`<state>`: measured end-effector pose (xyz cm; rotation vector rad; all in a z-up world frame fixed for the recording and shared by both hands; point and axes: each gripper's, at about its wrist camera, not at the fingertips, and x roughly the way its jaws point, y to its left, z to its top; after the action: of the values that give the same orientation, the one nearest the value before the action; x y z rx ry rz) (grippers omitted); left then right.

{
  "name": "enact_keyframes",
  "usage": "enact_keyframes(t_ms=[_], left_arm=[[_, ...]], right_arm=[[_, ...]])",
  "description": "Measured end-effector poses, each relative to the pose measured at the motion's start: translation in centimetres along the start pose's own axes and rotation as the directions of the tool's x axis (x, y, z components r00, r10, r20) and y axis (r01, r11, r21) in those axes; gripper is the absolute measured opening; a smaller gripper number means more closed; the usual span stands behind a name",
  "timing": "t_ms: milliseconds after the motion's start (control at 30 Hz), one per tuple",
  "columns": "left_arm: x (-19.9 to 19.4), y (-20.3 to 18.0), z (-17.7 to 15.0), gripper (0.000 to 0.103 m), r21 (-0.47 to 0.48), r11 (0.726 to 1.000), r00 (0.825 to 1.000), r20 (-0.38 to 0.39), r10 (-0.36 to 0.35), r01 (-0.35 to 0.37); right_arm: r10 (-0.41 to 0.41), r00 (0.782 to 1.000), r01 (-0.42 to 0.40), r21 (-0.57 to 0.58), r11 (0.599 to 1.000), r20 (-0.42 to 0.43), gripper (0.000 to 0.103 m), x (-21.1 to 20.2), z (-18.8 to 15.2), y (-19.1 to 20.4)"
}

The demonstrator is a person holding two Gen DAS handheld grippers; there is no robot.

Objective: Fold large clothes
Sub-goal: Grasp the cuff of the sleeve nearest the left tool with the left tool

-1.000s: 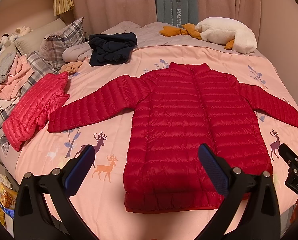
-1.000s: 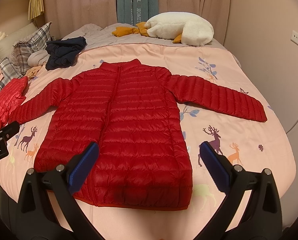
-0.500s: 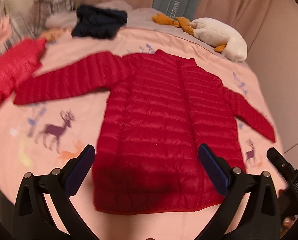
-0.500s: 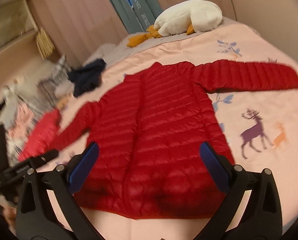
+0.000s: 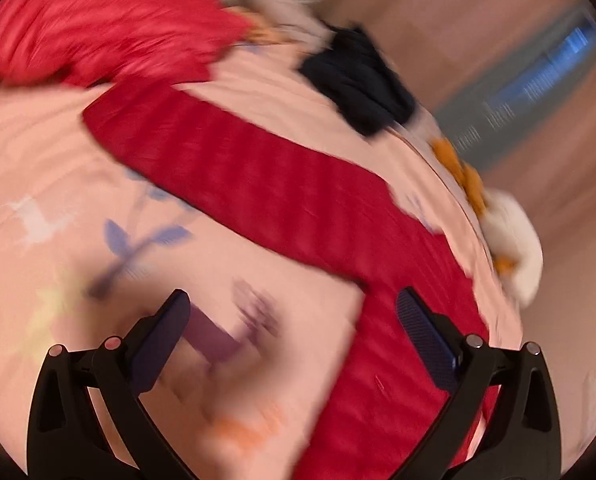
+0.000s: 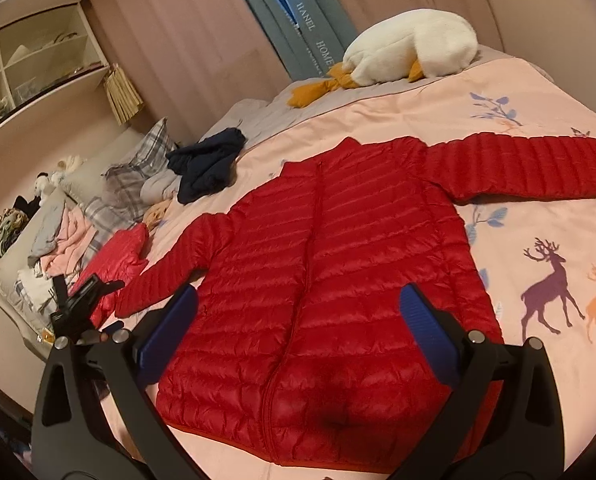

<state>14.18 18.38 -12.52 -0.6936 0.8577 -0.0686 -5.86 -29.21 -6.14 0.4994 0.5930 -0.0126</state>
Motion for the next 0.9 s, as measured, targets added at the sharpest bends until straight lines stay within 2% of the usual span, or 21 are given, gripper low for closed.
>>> enact_keyframes(t_ms=[33, 167, 233, 300, 400, 500, 567, 600, 667, 700, 767, 800, 867, 900], left_arm=[[1.2, 2.0, 1.2, 0.102, -0.065, 0.998, 1.000, -0.002, 0.002, -0.002], [4.3, 7.1, 4.5, 0.102, -0.222, 0.975, 1.000, 0.002, -0.016, 0.016], [5.4, 9.0, 5.4, 0.102, -0.292, 0.955, 0.998, 0.023, -0.052, 0.056], [5.5, 9.5, 6.1, 0.102, -0.299, 0.950, 0.995, 0.071, -0.074, 0.092], [6.4, 9.5, 7.6, 0.102, -0.293, 0.950, 0.991, 0.106, -0.081, 0.109], [6.9, 9.6, 8.8, 0.102, -0.297, 0.950, 0.988, 0.140, -0.058, 0.097], [7.3, 10.0, 9.5, 0.097, -0.311, 0.948, 0.988, 0.153, -0.022, 0.069], [7.5, 10.1, 9.7, 0.091, -0.318, 0.946, 0.988, 0.152, -0.007, 0.056], [7.6, 10.7, 10.0, 0.070, -0.320, 0.947, 0.989, 0.140, 0.038, 0.009], [7.7, 10.8, 10.2, 0.066, -0.319, 0.948, 0.990, 0.130, 0.057, -0.013], [7.9, 11.5, 10.5, 0.037, -0.328, 0.944, 0.991, 0.107, 0.078, -0.039], [8.0, 12.0, 10.4, 0.033, -0.334, 0.942, 0.992, 0.099, 0.076, -0.039], [8.0, 12.8, 10.4, 0.015, -0.356, 0.934, 0.994, 0.086, 0.063, -0.028], [7.9, 13.1, 10.4, 0.011, -0.359, 0.933, 0.996, 0.078, 0.048, -0.016]], right_arm=[[-0.003, 1.000, 0.003, -0.006, 1.000, -0.006, 0.101, 0.3, 0.0, 0.1], [-0.025, 0.999, 0.023, -0.047, 0.999, -0.026, 0.101, 1.5, 0.4, 0.9], [-0.037, 0.999, 0.035, -0.068, 0.997, -0.032, 0.101, 2.1, 0.6, 1.3], [-0.044, 0.998, 0.040, -0.083, 0.996, -0.039, 0.101, 2.8, 0.7, 1.6], [-0.047, 0.997, 0.041, -0.094, 0.995, -0.055, 0.101, 3.8, 1.0, 2.1], [-0.047, 0.997, 0.039, -0.107, 0.993, -0.065, 0.101, 4.7, 1.1, 2.6], [-0.055, 0.996, 0.045, -0.131, 0.990, -0.067, 0.101, 5.1, 1.1, 2.9], [-0.061, 0.996, 0.050, -0.145, 0.988, -0.071, 0.101, 5.3, 1.1, 3.1], [-0.069, 0.995, 0.055, -0.164, 0.985, -0.078, 0.101, 5.8, 1.1, 3.4], [-0.070, 0.994, 0.055, -0.167, 0.984, -0.086, 0.101, 6.1, 1.1, 3.5], [-0.070, 0.992, 0.051, -0.172, 0.984, -0.106, 0.101, 6.7, 1.3, 3.8], [-0.069, 0.991, 0.049, -0.176, 0.983, -0.110, 0.101, 6.9, 1.3, 4.0], [-0.070, 0.991, 0.047, -0.193, 0.980, -0.112, 0.101, 7.2, 1.4, 4.5], [-0.072, 0.991, 0.048, -0.202, 0.978, -0.113, 0.101, 7.2, 1.5, 4.8]])
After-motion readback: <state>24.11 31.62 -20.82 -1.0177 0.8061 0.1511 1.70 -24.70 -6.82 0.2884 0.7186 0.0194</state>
